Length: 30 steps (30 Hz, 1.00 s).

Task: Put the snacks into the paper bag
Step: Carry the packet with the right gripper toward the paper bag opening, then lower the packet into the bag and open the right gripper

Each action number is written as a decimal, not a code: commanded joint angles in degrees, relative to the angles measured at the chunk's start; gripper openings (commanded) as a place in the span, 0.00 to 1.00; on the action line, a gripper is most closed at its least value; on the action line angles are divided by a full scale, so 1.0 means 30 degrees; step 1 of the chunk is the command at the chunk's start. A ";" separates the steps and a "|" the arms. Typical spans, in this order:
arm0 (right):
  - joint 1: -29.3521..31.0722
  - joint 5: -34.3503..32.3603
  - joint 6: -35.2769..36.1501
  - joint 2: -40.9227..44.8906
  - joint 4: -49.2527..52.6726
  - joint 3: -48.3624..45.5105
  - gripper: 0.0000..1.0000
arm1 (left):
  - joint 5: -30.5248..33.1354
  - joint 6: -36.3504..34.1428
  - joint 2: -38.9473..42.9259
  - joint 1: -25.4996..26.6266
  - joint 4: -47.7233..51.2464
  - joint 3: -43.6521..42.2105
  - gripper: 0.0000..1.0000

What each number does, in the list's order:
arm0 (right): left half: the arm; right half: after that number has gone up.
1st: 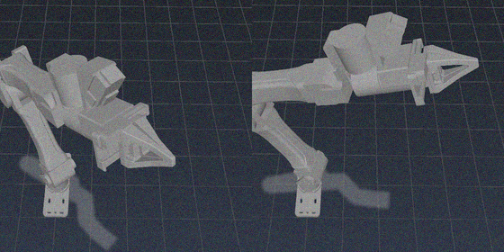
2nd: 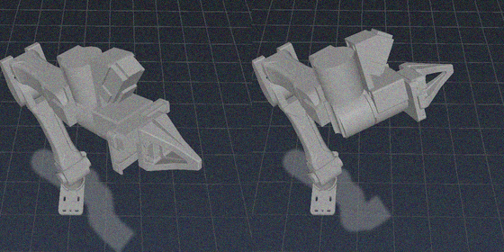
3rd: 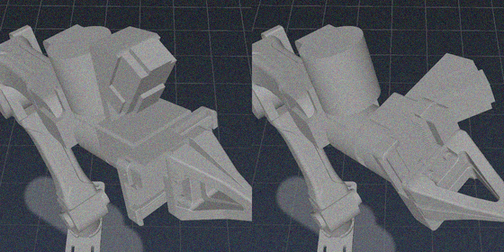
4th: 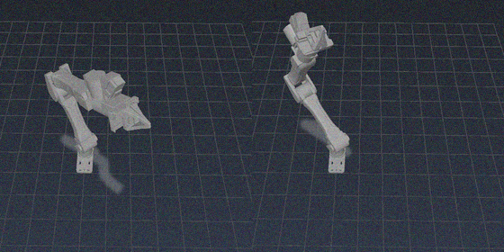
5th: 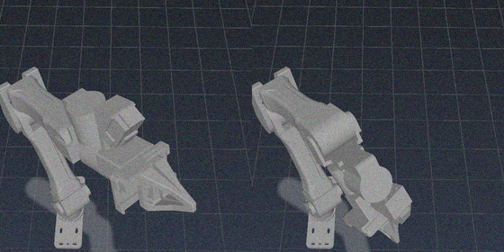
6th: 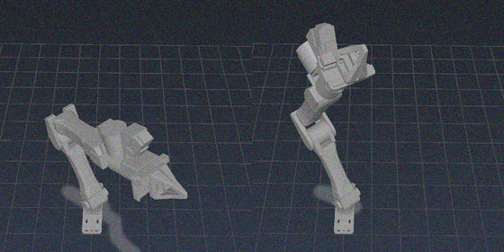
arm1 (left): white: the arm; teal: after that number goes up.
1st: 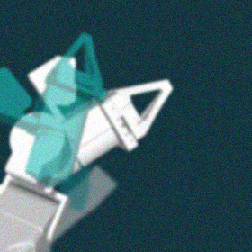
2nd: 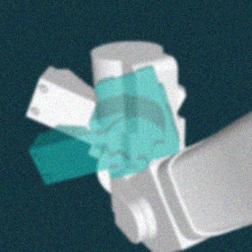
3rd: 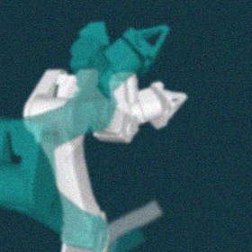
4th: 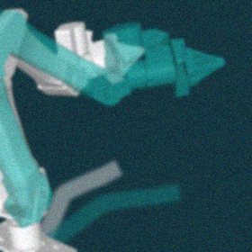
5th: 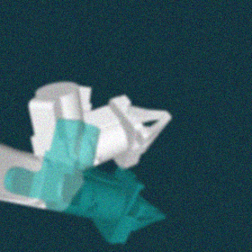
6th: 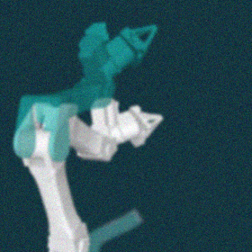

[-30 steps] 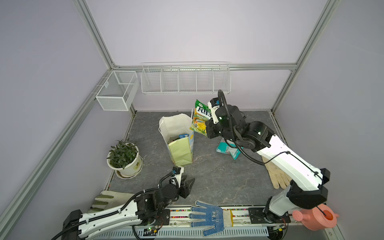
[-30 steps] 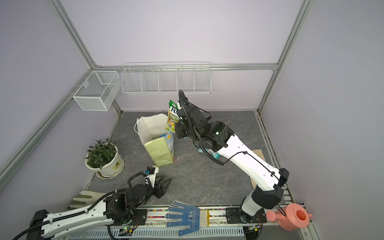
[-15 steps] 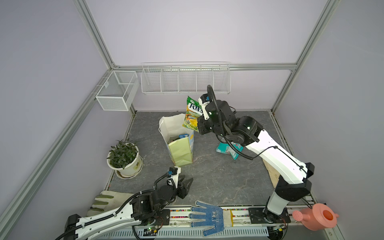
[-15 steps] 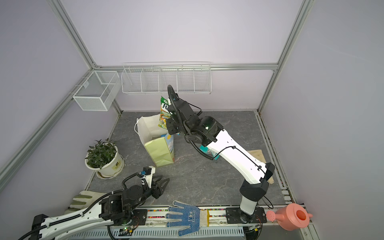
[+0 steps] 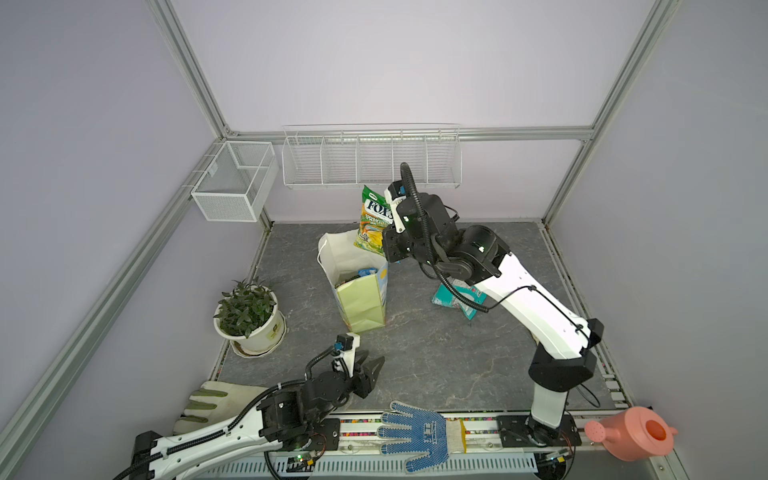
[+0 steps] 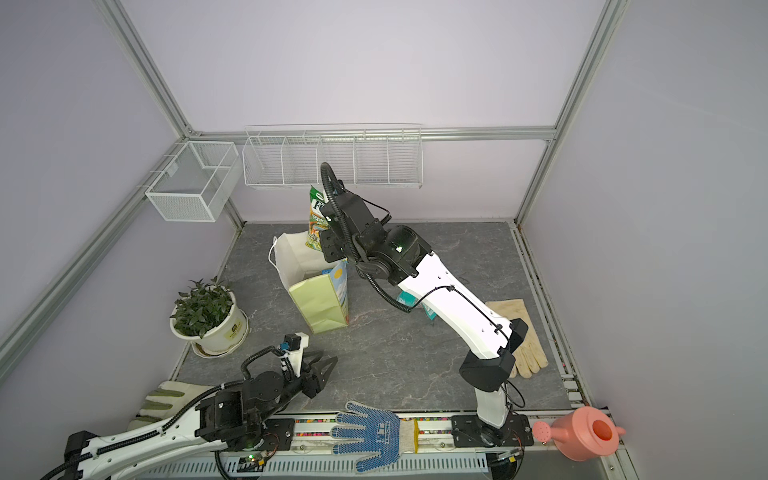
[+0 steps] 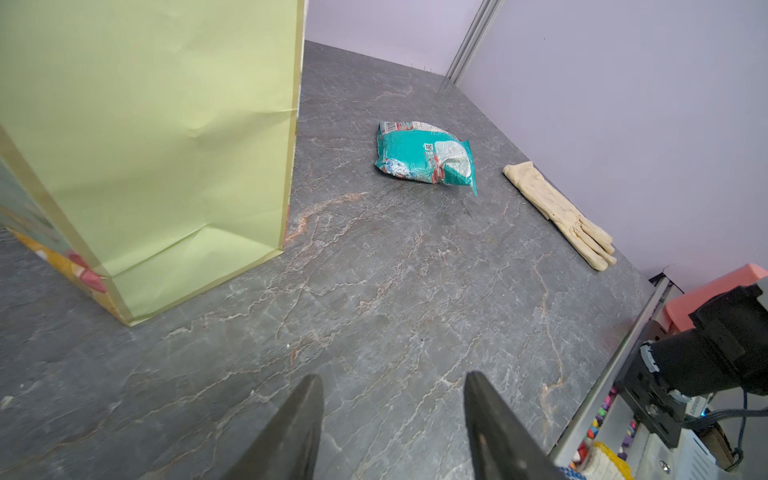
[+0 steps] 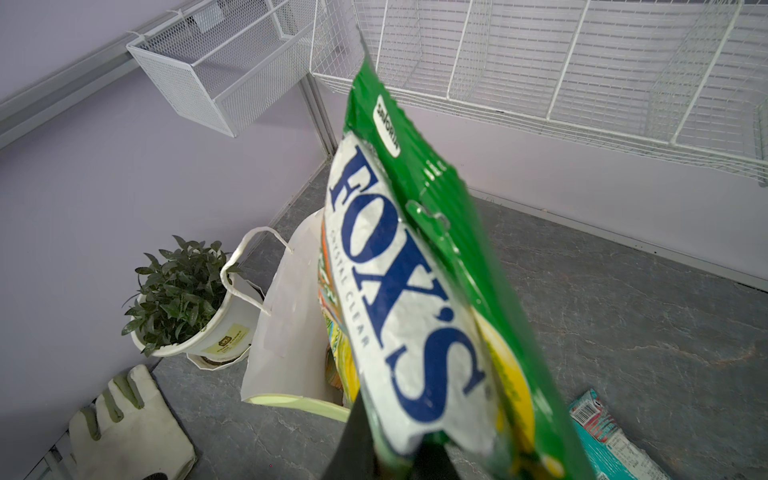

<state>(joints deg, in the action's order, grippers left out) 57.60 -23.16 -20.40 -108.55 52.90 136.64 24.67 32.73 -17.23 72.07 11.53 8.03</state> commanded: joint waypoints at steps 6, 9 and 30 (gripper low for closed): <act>0.0192 -0.0716 0.0383 -0.0881 -0.0994 0.1236 0.07 | -0.0068 -0.0030 0.0628 0.0116 0.0199 -0.0476 0.55; 0.0196 -0.0820 0.0400 -0.1247 -0.1025 0.1684 0.07 | -0.0135 -0.0012 0.0941 0.0116 0.0371 -0.0524 0.55; 0.0218 -0.0951 0.0312 -0.3011 -0.2363 0.2791 0.07 | -0.0190 0.0064 0.2229 0.0116 0.1152 -0.0748 0.55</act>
<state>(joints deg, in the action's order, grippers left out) 57.91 -24.67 -20.10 -117.12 50.50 143.13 24.14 32.75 -11.44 72.07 14.24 6.39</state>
